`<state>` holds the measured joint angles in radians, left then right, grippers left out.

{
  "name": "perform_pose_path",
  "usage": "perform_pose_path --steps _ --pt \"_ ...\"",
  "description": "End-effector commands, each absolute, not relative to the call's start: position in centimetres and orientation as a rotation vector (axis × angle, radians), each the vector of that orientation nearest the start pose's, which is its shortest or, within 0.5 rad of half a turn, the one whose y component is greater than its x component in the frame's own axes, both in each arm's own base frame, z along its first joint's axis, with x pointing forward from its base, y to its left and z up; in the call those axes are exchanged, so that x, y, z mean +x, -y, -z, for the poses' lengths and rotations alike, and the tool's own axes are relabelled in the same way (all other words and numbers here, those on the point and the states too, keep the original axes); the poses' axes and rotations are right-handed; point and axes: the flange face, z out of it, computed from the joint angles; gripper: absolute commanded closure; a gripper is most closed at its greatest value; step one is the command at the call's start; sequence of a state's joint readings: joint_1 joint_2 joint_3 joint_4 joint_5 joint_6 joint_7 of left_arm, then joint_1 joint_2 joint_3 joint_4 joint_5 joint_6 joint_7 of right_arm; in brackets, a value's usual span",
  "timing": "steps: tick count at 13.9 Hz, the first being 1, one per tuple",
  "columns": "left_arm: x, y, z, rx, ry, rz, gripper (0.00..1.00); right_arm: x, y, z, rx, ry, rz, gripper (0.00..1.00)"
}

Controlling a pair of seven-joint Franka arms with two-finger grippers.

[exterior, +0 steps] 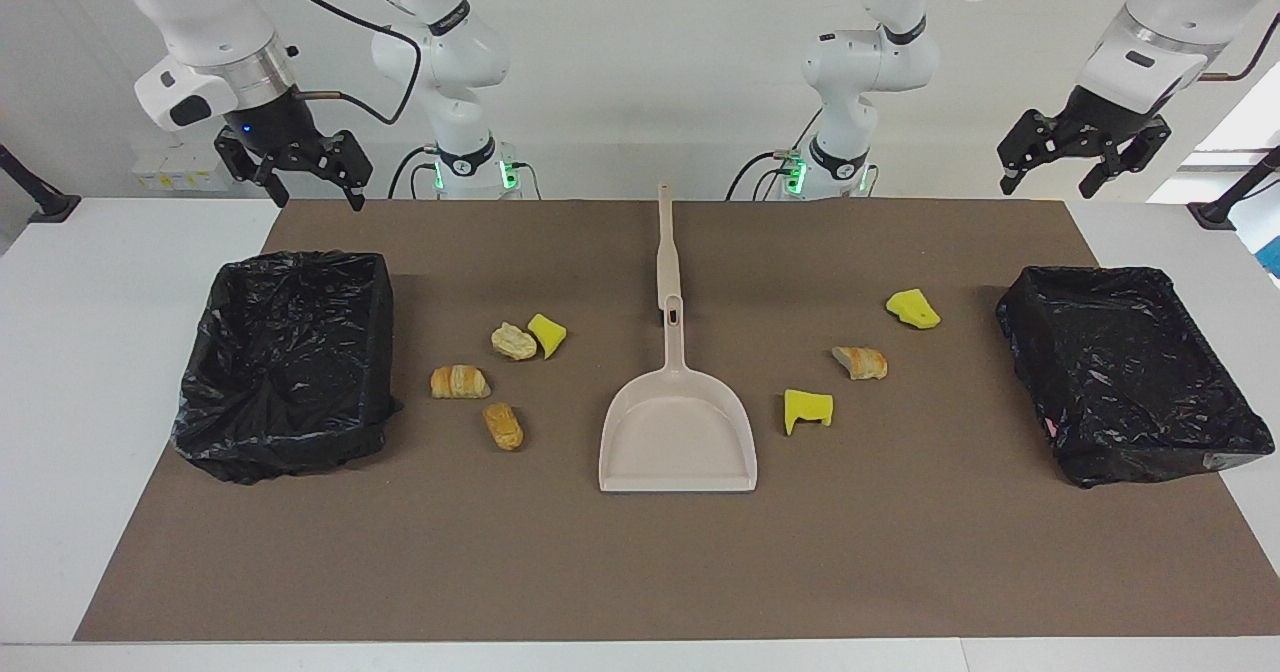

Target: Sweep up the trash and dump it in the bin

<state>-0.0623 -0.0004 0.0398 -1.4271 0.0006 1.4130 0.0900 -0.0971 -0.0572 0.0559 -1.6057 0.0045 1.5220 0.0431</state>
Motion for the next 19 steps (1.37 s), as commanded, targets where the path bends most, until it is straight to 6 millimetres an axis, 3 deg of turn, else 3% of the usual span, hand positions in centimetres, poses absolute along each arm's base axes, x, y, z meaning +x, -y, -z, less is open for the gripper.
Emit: perform_pose_path --steps 1,17,19 --pt "53.7 2.0 -68.9 -3.130 -0.154 0.009 0.00 52.1 1.7 -63.7 -3.147 -0.131 -0.053 0.00" --pt "52.9 0.7 -70.2 -3.122 -0.130 0.062 0.00 52.3 1.7 -63.7 -3.145 -0.136 -0.041 0.00" --pt "52.9 0.9 -70.2 -3.123 -0.135 0.062 0.00 52.3 2.8 -63.7 -3.157 -0.161 -0.039 0.00"
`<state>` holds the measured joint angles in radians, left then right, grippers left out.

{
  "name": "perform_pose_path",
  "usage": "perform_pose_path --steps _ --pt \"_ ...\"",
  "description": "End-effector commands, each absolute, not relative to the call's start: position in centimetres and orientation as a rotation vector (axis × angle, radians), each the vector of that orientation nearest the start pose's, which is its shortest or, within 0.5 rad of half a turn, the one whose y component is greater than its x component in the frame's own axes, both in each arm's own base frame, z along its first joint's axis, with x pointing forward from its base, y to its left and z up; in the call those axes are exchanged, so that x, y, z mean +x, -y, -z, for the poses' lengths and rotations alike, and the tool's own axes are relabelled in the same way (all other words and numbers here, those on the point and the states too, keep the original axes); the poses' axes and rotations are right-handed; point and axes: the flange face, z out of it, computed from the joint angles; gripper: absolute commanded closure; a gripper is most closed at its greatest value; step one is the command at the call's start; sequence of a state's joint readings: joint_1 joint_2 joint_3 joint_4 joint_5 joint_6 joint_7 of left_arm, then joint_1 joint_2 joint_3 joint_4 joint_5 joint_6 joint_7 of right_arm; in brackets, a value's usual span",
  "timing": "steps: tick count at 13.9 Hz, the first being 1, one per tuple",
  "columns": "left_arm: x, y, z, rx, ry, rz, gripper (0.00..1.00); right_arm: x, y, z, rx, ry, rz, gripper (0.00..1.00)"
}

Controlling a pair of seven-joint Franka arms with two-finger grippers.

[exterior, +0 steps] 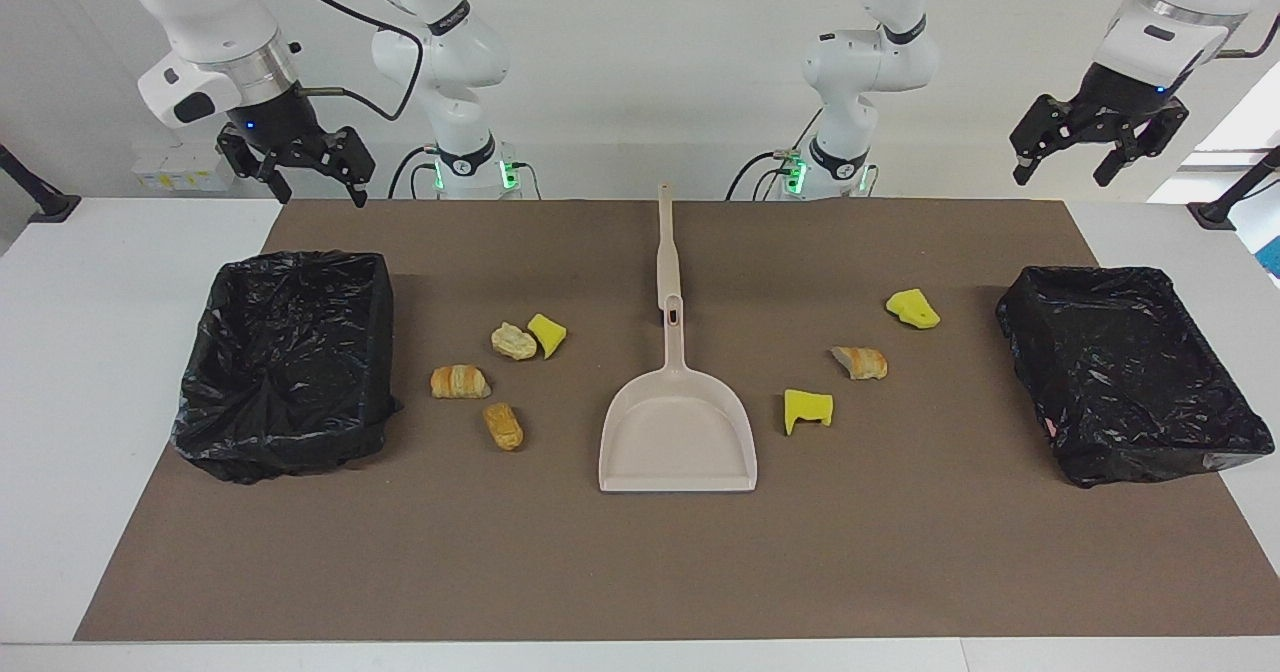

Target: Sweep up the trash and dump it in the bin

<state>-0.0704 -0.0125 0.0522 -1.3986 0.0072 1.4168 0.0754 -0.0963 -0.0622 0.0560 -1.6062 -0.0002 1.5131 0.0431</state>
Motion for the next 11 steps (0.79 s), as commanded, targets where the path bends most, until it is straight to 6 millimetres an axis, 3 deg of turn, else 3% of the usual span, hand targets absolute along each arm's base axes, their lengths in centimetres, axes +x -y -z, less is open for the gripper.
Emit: perform_pose_path --steps 1,4,6,8,9,11 --pt "52.9 0.9 -70.2 -3.125 -0.133 0.060 0.00 52.4 3.1 -63.7 -3.155 -0.166 -0.037 0.00" --pt "52.9 1.8 -70.2 -3.126 -0.153 0.064 0.00 52.9 2.1 -63.3 -3.142 -0.109 -0.012 0.00" --pt "52.8 1.6 -70.3 -3.127 -0.153 0.062 0.00 54.0 2.2 -60.9 -3.133 -0.019 -0.120 0.00" --pt "52.9 1.7 -70.2 -3.130 -0.156 0.067 0.00 54.6 1.5 -59.9 -3.128 -0.002 -0.148 0.00" --pt "52.9 2.2 -70.2 -3.131 -0.162 0.065 0.00 55.4 1.3 -58.3 -3.123 -0.007 -0.193 0.00" --pt "52.8 2.6 -70.0 -3.130 -0.173 0.043 0.00 57.0 -1.1 -55.7 -3.108 0.059 -0.248 0.00"
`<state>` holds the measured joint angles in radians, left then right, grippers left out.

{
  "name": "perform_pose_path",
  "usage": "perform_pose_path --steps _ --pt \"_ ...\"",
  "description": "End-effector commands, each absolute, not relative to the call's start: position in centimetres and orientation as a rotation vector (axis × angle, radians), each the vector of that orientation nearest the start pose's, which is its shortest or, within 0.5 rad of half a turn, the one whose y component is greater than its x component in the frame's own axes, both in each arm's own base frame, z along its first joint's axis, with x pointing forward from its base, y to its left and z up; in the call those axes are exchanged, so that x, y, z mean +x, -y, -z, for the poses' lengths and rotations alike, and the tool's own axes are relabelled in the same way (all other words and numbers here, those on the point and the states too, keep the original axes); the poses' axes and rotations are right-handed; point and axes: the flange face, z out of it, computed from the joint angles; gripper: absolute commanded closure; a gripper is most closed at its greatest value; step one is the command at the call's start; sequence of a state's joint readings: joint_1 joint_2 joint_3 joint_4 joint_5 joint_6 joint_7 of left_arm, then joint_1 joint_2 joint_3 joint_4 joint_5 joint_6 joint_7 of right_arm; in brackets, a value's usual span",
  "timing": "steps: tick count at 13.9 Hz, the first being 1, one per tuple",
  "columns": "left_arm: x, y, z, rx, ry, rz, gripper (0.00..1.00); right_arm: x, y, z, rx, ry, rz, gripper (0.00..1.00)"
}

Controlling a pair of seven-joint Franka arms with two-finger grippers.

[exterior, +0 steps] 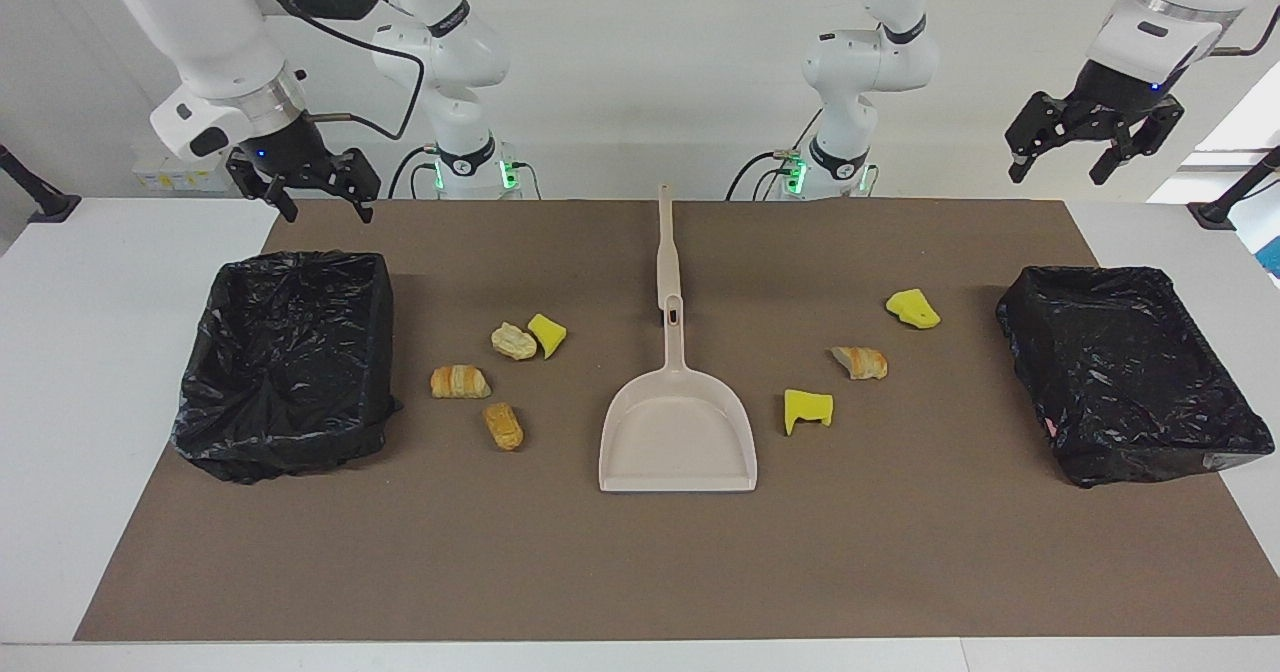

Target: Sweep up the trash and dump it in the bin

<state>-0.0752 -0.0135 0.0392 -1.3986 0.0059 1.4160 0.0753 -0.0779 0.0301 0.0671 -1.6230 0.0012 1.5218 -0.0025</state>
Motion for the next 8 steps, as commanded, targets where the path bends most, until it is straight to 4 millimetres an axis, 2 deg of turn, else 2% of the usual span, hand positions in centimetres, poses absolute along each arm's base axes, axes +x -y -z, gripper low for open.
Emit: perform_pose_path --steps 1,4,5,6,8 --pt "52.8 3.0 -70.1 -3.128 -0.182 0.050 0.00 57.7 -2.7 -55.0 -3.105 0.075 -0.244 0.00" --pt "52.4 6.3 -70.2 -3.123 -0.279 0.056 0.00 59.3 -7.3 -52.3 -3.101 0.073 -0.231 0.00" --pt "52.2 6.8 -70.2 -3.124 -0.289 0.060 0.00 59.8 -8.5 -51.5 -3.073 0.055 -0.214 0.00" --pt "52.1 7.5 -70.1 -3.127 -0.305 0.060 0.00 60.4 -10.6 -50.3 -3.058 0.047 -0.194 0.00" --pt "51.0 10.1 -69.7 -3.146 -0.348 0.041 0.00 61.0 -14.1 -49.6 -3.046 0.076 -0.105 0.00"
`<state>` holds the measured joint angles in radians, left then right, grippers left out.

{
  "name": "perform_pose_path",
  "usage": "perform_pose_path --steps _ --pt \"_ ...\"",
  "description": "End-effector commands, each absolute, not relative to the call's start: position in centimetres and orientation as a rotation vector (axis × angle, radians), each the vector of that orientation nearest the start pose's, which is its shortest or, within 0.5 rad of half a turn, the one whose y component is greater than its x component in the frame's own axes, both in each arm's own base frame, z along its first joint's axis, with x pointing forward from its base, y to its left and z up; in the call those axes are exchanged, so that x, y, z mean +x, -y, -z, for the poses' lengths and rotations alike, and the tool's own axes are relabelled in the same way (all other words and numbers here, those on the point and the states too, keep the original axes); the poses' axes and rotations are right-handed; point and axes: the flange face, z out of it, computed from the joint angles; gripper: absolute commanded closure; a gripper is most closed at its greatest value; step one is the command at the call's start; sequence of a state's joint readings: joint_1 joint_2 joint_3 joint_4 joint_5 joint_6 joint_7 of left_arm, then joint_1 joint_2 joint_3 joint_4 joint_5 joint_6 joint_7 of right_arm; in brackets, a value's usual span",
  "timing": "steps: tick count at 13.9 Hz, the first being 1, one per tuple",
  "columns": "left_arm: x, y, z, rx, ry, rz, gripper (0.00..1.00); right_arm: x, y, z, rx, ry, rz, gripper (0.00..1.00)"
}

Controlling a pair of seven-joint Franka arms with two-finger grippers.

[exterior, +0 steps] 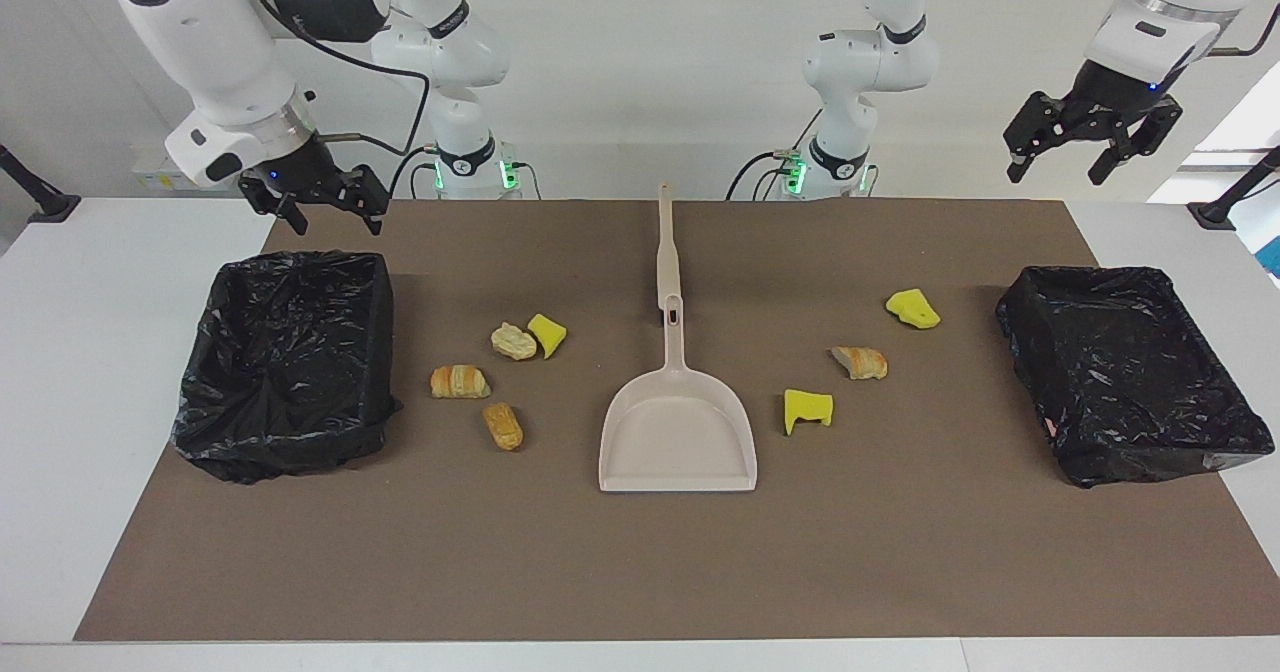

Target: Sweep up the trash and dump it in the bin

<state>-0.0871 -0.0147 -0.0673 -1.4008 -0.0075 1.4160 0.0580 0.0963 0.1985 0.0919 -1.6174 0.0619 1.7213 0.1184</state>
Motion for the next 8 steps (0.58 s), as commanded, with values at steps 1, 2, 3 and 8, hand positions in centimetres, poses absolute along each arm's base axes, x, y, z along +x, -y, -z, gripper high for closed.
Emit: perform_pose_path --steps 1,2,3,8 --pt "50.1 11.1 -69.1 -3.156 -0.307 0.021 0.00 61.2 -14.6 -49.3 -3.042 0.082 -0.078 0.00" --pt "49.2 12.2 -68.4 -3.157 -0.274 0.029 0.00 61.0 -14.8 -48.5 -3.049 0.074 -0.084 0.00" --pt "48.4 13.3 -67.4 -3.154 -0.280 0.046 0.00 60.3 -14.7 -48.3 -3.066 0.091 -0.112 0.00" --pt "44.1 22.5 -61.1 -3.161 -0.243 -0.005 0.00 59.4 -14.4 -49.8 -3.057 0.028 -0.124 0.00"
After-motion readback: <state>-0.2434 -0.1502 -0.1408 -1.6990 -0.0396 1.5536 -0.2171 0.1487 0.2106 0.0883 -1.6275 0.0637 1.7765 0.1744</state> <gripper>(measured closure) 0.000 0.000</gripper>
